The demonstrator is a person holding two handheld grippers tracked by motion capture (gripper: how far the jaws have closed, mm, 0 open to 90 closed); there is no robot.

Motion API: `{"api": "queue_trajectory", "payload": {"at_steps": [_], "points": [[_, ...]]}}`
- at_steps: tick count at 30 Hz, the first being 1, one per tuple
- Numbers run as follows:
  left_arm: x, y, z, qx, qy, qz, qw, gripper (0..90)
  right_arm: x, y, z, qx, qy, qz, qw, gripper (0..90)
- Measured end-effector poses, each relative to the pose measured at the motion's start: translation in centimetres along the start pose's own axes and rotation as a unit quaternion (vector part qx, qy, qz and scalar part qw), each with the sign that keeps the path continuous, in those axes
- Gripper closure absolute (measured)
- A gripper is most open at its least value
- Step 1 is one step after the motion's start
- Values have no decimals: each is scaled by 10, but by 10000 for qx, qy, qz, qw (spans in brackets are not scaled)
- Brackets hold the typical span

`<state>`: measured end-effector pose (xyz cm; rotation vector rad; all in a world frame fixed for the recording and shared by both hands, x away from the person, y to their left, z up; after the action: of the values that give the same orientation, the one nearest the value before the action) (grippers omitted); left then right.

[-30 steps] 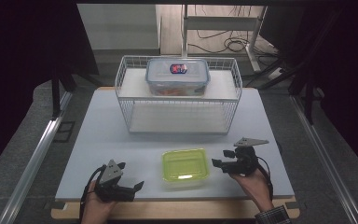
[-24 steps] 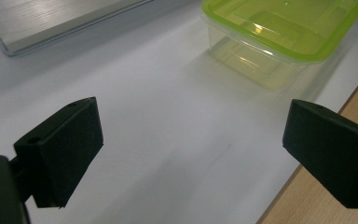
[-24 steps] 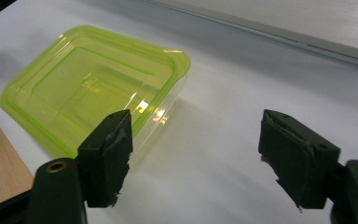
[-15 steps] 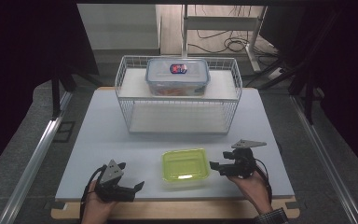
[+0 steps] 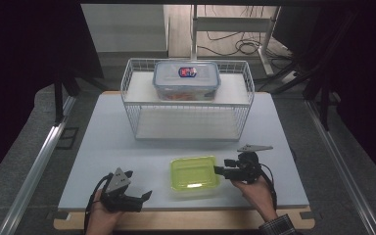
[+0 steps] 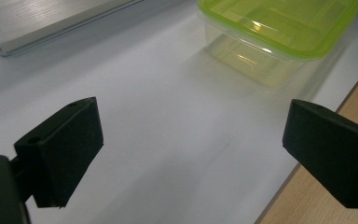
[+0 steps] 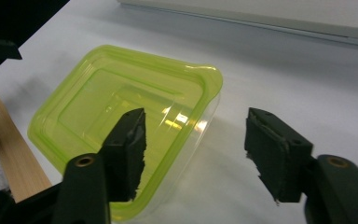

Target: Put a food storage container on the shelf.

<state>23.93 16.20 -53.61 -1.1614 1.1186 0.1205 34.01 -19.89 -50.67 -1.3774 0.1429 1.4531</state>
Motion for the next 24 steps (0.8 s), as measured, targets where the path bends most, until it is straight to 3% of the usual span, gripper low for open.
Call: {"api": "queue_trajectory", "payload": {"at_steps": [9,15,20,24], "points": [[1,0,0,13,-6,18,10000,53,11,-3,-6,383,-337,114,9986,516],[1,0,-1,27,-4,34,10000,53,20,-2,-10,718,-664,277,9948,575],[1,0,-1,33,-2,43,10000,53,25,0,-14,1154,-1129,362,9862,695],[1,0,-1,34,-15,43,10000,53,26,1,-20,1471,-1600,388,9753,759]]}}
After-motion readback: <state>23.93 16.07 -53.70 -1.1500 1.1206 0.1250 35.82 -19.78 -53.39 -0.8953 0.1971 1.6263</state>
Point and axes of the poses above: each handheld gripper's, and its own axes: x roughly forward along the jaws, y roughly out of its underside, z roughly to its left, the point moved 3 cm from there along x, roughly forward along the jaws, and after that the axes turned 13 degrees about z, right-handed, at the moved point
